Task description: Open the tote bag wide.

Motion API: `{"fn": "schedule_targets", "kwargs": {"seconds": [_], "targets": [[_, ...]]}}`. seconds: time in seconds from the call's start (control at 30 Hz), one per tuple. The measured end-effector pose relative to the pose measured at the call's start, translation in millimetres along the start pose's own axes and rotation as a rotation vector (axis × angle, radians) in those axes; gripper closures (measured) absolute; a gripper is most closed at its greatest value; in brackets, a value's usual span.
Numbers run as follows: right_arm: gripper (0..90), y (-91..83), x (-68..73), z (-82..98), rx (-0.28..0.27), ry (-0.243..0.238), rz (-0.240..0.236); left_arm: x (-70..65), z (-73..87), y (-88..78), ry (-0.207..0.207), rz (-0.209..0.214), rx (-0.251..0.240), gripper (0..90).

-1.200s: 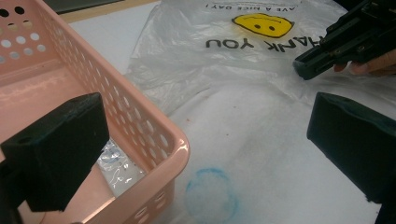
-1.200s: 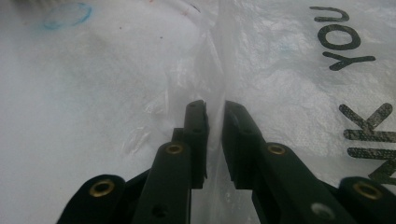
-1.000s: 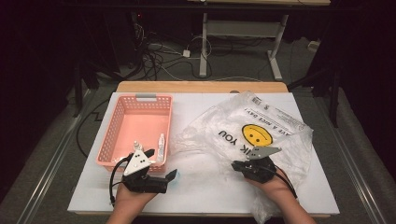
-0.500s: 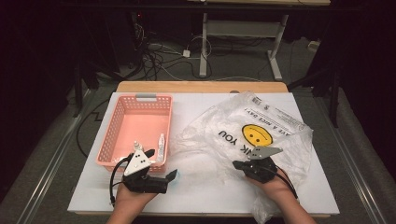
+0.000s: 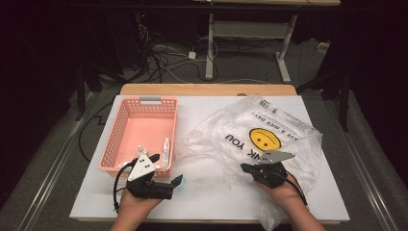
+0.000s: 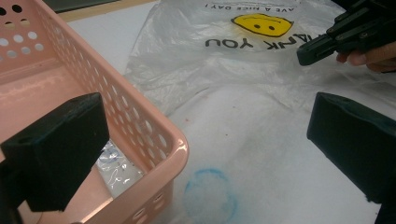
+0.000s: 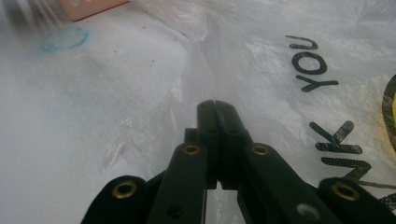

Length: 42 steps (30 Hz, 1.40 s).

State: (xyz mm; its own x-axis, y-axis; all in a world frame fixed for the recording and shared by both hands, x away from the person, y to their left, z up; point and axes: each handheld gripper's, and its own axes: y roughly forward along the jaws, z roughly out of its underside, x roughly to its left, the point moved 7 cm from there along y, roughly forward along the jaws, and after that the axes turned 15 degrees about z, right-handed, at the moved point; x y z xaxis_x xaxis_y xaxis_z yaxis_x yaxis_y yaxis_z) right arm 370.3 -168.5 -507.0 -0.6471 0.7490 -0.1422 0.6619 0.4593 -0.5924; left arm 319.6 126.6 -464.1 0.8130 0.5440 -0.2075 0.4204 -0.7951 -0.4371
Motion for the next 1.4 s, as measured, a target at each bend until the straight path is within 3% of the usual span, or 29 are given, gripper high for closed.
{"fn": "schedule_targets", "kwargs": {"seconds": [0.8,1.17,1.4], "targets": [[90.0,-27.8,-13.9,-23.7,-0.137,0.042,0.064,0.3,-0.1,-0.2,0.002,-0.001,-0.002,0.0],[90.0,-47.5,-26.2,-45.1,-0.231,0.076,0.113,1.4,0.1,0.2,-0.007,-0.001,-0.004,0.0],[90.0,-63.9,-31.1,-64.5,-0.296,0.073,0.152,2.5,0.0,1.0,-0.008,0.001,-0.005,0.0]]}}
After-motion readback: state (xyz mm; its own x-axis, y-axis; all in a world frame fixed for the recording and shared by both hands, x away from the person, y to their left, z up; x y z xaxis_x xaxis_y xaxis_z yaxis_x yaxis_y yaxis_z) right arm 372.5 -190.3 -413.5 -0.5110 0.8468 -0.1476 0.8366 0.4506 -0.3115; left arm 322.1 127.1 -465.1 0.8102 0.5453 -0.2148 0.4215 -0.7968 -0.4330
